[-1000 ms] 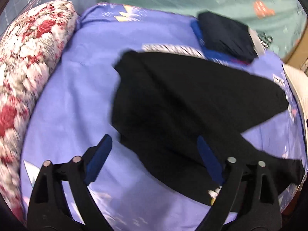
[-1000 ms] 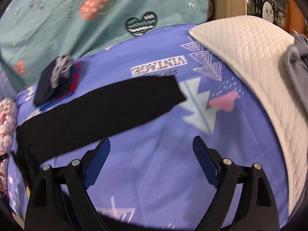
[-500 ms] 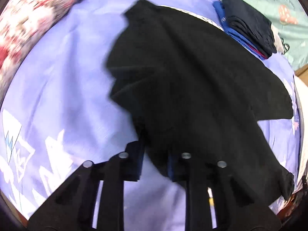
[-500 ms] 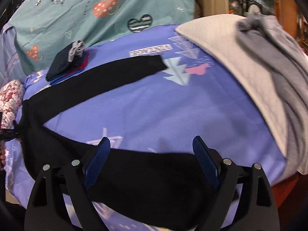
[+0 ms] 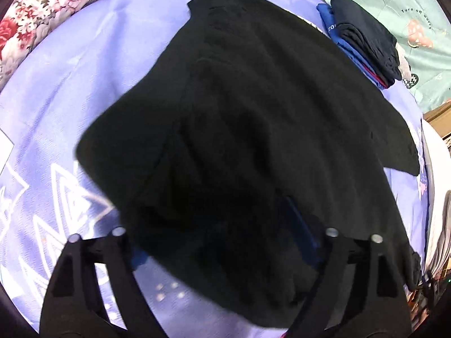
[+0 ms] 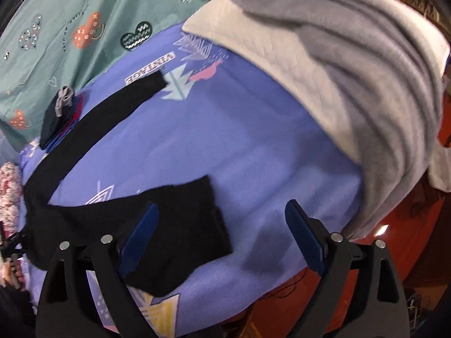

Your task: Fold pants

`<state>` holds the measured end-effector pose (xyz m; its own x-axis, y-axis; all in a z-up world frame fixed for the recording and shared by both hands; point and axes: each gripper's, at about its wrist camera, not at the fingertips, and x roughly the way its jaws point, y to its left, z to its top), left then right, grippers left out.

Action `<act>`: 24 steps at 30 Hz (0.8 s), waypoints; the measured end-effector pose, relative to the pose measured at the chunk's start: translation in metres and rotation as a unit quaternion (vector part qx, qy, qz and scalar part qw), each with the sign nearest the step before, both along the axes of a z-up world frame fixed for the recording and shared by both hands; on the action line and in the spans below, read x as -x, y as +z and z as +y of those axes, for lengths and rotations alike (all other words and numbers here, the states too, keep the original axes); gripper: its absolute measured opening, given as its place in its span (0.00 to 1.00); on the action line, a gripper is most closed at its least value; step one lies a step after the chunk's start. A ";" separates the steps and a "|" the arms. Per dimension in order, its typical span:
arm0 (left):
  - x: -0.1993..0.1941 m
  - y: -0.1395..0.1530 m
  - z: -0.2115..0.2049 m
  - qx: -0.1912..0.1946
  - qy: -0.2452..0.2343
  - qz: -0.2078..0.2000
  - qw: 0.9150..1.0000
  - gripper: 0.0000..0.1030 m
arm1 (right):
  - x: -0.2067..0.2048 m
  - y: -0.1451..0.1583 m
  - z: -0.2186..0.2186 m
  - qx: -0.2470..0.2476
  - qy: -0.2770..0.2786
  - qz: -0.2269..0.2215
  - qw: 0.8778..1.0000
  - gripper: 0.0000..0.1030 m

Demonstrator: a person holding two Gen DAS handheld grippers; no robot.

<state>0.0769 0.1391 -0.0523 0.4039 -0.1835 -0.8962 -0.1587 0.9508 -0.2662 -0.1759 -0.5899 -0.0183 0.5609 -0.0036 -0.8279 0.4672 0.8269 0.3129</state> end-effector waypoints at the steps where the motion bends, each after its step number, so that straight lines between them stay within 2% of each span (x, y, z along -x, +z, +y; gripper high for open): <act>1: -0.002 0.000 -0.003 0.000 0.000 -0.006 1.000 0.80 | -0.001 -0.003 0.003 -0.008 0.006 0.004 1.000 0.89; 2: -0.002 0.001 -0.005 -0.002 0.000 -0.014 1.000 0.58 | -0.003 -0.005 0.007 -0.007 0.014 0.010 1.000 0.89; 4: -0.003 0.002 -0.007 0.000 -0.006 -0.021 1.000 0.24 | -0.008 -0.006 0.016 0.002 0.033 0.018 0.999 0.89; 5: -0.003 0.004 -0.004 0.013 -0.005 -0.024 1.000 0.21 | -0.012 -0.006 0.023 0.012 0.048 0.026 0.998 0.85; 6: 0.000 0.006 0.000 0.026 -0.002 -0.031 0.999 0.20 | -0.017 -0.005 0.030 0.027 0.063 0.034 0.997 0.61; 7: 0.003 0.008 0.003 0.036 -0.001 -0.035 0.999 0.17 | -0.020 -0.006 0.035 0.038 0.077 0.040 0.995 0.42; 8: 0.008 0.011 0.007 0.046 0.000 -0.041 0.998 0.15 | -0.026 -0.007 0.040 0.053 0.090 0.055 0.993 0.16; 9: 0.011 0.013 0.009 0.052 0.000 -0.046 0.998 0.15 | -0.026 -0.008 0.039 0.049 0.092 0.056 0.993 0.15; 13: 0.021 0.026 0.021 0.078 0.005 -0.067 0.995 0.14 | -0.030 0.014 0.024 0.014 0.086 -0.004 0.996 0.12; 17: 0.027 0.040 0.034 0.082 0.019 -0.079 0.993 0.11 | -0.043 0.060 0.008 -0.007 0.072 -0.080 0.994 0.10; 20: 0.038 0.061 0.047 0.081 0.030 -0.103 0.991 0.09 | -0.059 0.108 0.003 -0.011 0.069 -0.145 0.987 0.09; 22: 0.050 0.076 0.057 0.078 0.035 -0.119 0.989 0.09 | -0.065 0.134 0.002 -0.008 0.071 -0.183 0.980 0.07; 23: 0.057 0.082 0.062 0.070 0.037 -0.124 0.989 0.09 | -0.066 0.147 0.001 -0.003 0.068 -0.201 0.977 0.02; 24: 0.059 0.083 0.064 0.064 0.035 -0.120 0.990 0.09 | -0.066 0.152 -0.002 0.007 0.062 -0.205 0.977 0.02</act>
<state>0.0175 0.2033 0.0304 0.6178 -0.2543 -0.7441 -0.1403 0.8954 -0.4225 -0.1096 -0.5916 0.1341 0.8424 0.0761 -0.5334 0.2007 0.8744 0.4417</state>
